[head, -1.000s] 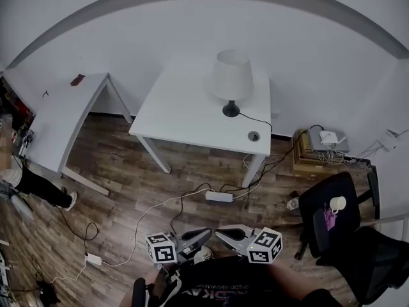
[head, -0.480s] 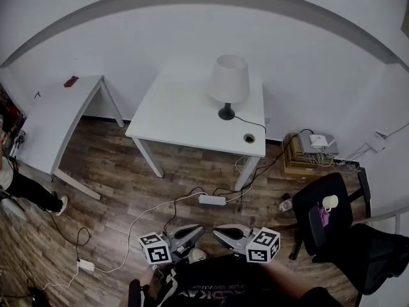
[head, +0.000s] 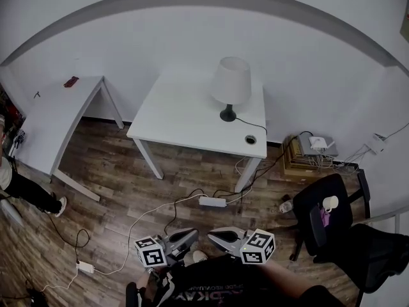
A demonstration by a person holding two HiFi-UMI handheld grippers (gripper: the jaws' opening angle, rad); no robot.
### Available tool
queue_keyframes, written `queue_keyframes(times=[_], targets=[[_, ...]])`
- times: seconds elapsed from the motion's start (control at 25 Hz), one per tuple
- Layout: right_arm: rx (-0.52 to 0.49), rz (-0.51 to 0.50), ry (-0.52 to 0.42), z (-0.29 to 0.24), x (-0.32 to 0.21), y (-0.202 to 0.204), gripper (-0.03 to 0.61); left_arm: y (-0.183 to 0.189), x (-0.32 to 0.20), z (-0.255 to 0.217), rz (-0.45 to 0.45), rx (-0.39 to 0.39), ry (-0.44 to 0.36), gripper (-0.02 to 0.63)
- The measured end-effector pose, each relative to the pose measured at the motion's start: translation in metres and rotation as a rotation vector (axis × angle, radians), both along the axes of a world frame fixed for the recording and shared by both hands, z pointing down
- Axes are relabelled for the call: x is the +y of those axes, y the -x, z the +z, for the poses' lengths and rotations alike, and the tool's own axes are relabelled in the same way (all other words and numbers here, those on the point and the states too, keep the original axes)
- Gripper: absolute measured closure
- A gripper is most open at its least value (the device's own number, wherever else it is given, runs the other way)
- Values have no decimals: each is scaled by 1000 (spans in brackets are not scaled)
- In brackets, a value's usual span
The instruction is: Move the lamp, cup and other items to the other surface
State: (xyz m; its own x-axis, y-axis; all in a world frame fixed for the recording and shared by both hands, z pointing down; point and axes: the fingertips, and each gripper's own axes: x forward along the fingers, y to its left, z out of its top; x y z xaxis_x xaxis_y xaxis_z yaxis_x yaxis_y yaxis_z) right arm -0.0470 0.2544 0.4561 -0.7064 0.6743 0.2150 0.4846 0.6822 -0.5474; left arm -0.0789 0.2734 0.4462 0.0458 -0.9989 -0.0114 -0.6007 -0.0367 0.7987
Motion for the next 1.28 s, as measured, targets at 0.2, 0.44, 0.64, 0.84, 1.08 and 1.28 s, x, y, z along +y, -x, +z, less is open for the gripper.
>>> queue_keyframes(times=[0.2,0.44,0.64,0.84,1.08,1.28], targets=[[8,-4,-12,4,4,1,575,7,11,3,35,-87,62,618],[1,15,19,4,1,1,575,-30,-3,12,154,-149,53,620],[9,15,23,7,1,0,575,-33,-3,3,178,-125,10,620],[16,24,18,8,1,1,575,-26,-1,9,145,-69,4,620],[20,19,14,10,5,-1,575,-19,2,17,105,-52,37,620],[25,10,0,12,10,0,575,-13,9,19,68,-7,42,620]])
